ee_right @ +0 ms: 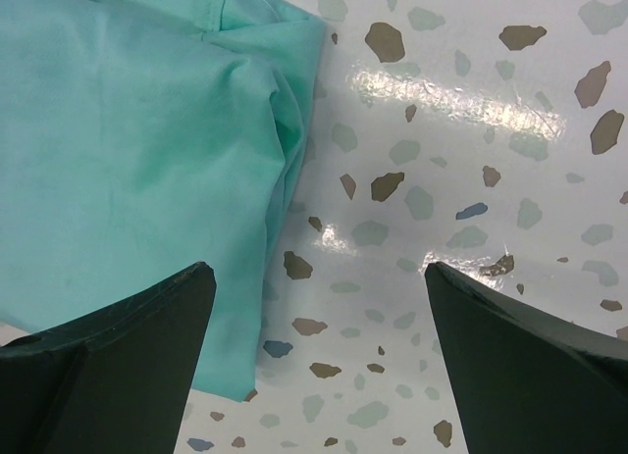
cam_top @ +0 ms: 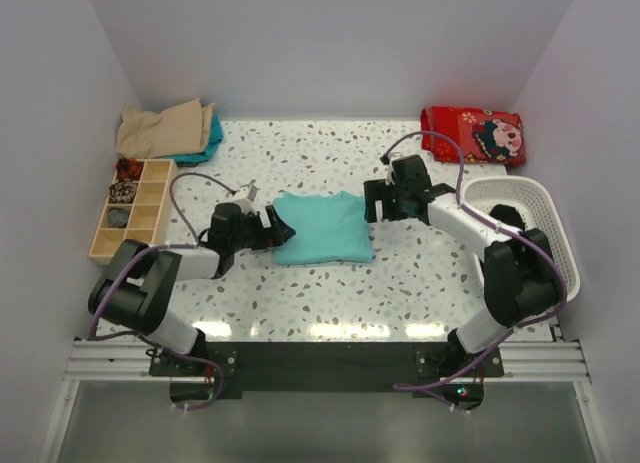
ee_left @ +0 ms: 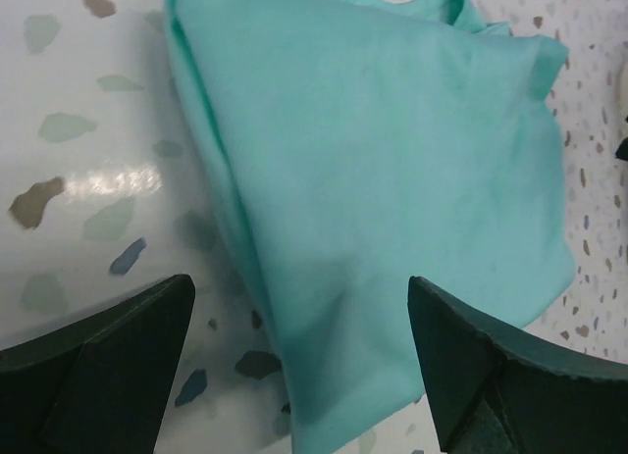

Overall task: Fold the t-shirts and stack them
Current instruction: Put the neatly folded tshirt into the corner of the board with the left arm

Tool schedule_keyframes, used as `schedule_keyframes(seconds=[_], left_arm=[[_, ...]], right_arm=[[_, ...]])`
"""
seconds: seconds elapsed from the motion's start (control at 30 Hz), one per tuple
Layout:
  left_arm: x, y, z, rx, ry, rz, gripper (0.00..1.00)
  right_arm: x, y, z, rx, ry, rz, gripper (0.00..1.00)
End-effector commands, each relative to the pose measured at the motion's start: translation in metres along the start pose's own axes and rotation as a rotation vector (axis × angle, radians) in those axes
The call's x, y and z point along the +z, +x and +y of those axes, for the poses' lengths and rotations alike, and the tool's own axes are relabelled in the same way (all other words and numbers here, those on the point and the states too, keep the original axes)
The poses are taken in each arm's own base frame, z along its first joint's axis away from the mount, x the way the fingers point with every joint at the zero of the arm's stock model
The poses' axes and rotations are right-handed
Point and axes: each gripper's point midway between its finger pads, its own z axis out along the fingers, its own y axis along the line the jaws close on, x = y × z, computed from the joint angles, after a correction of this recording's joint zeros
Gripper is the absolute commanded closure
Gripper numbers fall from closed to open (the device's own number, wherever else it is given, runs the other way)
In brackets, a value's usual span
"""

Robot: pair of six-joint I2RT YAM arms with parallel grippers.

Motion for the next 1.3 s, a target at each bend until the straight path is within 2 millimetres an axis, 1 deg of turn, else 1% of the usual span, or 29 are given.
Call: schedule_keyframes(seconds=[0.0,0.03,0.07,0.1,0.13,0.17,0.2,0.23,0.27,0.33,0.37,0.43,0.53,0.67,0.77,0.83,0.87,0.9,0.93,0.97,1.0,1.03,1.07,1.1,1.13,1.17,1.2,1.23,1.27], left_arm=[[0.025,0.004,-0.037,-0.032,0.195,0.028,0.08],[0.028,0.008,-0.044,-0.038,0.228,0.046,0.09],[0.035,0.002,-0.055,-0.043,0.267,0.033,0.11],[0.044,0.017,-0.056,-0.055,0.275,0.079,0.13],[0.05,0.021,-0.06,-0.056,0.296,0.094,0.14],[0.059,0.014,-0.07,-0.053,0.322,0.08,0.2],[0.07,0.027,-0.068,-0.057,0.317,0.117,0.27],[0.076,0.028,-0.071,-0.053,0.327,0.126,0.35],[0.086,0.018,-0.079,-0.048,0.349,0.109,0.54],[0.1,0.023,-0.076,-0.059,0.347,0.127,0.78],[0.109,0.015,-0.079,-0.058,0.352,0.118,1.0],[0.118,0.005,-0.082,-0.02,0.351,0.104,1.0],[0.129,-0.026,-0.091,0.073,0.326,0.065,1.0],[0.141,-0.084,-0.104,0.231,0.233,0.016,1.0],[0.142,-0.125,-0.102,0.355,0.136,-0.027,1.0],[0.14,-0.147,-0.086,0.402,0.064,-0.04,1.0],[0.138,-0.167,-0.087,0.415,0.052,-0.076,1.0],[0.134,-0.186,-0.072,0.406,0.022,-0.104,1.0],[0.132,-0.193,-0.062,0.407,0.007,-0.098,1.0],[0.13,-0.211,-0.056,0.405,-0.003,-0.12,1.0],[0.125,-0.23,-0.035,0.39,-0.032,-0.139,1.0],[0.119,-0.248,-0.028,0.412,-0.052,-0.156,1.0],[0.116,-0.258,0.0,0.397,-0.105,-0.149,1.0],[0.113,-0.269,0.01,0.403,-0.127,-0.156,1.0],[0.106,-0.294,0.013,0.434,-0.145,-0.181,1.0],[0.105,-0.304,0.04,0.422,-0.188,-0.181,1.0],[0.102,-0.316,0.05,0.427,-0.207,-0.193,1.0],[0.093,-0.343,0.049,0.451,-0.214,-0.228,1.0],[0.092,-0.351,0.078,0.432,-0.252,-0.224,1.0]], right_arm=[[-0.001,-0.007,-0.001,-0.016,-0.002,-0.018,0.07],[-0.002,-0.008,-0.002,-0.015,0.004,-0.018,0.07],[-0.002,-0.007,-0.002,-0.017,0.005,-0.018,0.07],[-0.002,-0.006,-0.004,-0.019,0.01,-0.013,0.07],[-0.002,-0.007,-0.005,-0.019,0.017,-0.014,0.07],[-0.003,-0.006,-0.006,-0.023,0.02,-0.008,0.07],[-0.003,-0.006,-0.006,-0.024,0.023,-0.01,0.07],[-0.003,-0.005,-0.006,-0.026,0.027,-0.008,0.07],[-0.004,-0.005,-0.008,-0.026,0.032,-0.006,0.07],[-0.004,-0.004,-0.008,-0.025,0.033,-0.005,0.07],[-0.005,-0.003,-0.008,-0.025,0.034,-0.002,0.07],[-0.005,-0.002,-0.008,-0.029,0.033,0.0,0.07],[-0.004,0.0,-0.009,-0.034,0.037,0.004,0.07],[-0.004,0.0,-0.01,-0.034,0.038,0.002,0.07],[0.001,0.0,-0.008,-0.034,0.029,0.012,0.07],[0.007,0.001,-0.006,-0.031,0.016,0.038,0.08],[0.008,0.001,-0.005,-0.028,0.011,0.043,0.08],[0.01,0.002,-0.005,-0.029,0.011,0.051,0.08],[0.011,0.002,-0.005,-0.029,0.01,0.053,0.09],[0.011,0.003,-0.005,-0.031,0.011,0.053,0.09],[0.011,0.005,-0.007,-0.031,0.017,0.056,0.09],[0.011,0.005,-0.007,-0.034,0.019,0.054,0.09],[0.011,0.006,-0.009,-0.032,0.024,0.055,0.09],[0.012,0.008,-0.009,-0.033,0.024,0.06,0.08],[0.015,0.008,-0.009,-0.031,0.021,0.06,0.08],[0.016,0.009,-0.008,-0.029,0.016,0.067,0.08],[0.017,0.007,-0.009,-0.029,0.019,0.068,0.08],[0.018,0.008,-0.008,-0.03,0.017,0.073,0.09],[0.02,0.01,-0.01,-0.031,0.024,0.081,0.09]])
